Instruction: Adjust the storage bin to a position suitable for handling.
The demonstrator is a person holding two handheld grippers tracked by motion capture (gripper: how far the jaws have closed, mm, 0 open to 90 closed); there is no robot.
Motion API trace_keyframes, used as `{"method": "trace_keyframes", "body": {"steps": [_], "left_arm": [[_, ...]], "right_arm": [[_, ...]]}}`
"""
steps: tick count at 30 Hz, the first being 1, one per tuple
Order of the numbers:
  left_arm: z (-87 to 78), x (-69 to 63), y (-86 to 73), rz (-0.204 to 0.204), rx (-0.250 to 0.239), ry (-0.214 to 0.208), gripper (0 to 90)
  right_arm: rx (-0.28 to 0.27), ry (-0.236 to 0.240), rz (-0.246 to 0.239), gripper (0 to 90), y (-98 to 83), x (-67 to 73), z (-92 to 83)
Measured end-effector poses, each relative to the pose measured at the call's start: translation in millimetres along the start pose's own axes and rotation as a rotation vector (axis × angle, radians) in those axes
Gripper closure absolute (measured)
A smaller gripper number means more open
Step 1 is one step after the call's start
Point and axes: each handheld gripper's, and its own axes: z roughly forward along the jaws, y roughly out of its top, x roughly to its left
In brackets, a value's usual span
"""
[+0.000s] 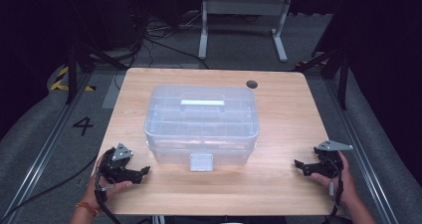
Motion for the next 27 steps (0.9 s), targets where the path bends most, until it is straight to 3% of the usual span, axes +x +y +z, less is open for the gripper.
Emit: {"method": "trace_keyframes", "body": {"steps": [21, 27], "left_arm": [[-0.3, 0.6, 0.0, 0.004, -0.001, 0.0, 7.6], [-0.3, 0.6, -0.1, 0.002, -0.003, 0.001, 8.0]], "right_arm": [[0.012, 0.009, -0.008, 1.4, 4.3, -1.2, 2.5], [-0.015, 0.005, -0.038, 18.5, 6.4, 1.2, -1.4]]}}
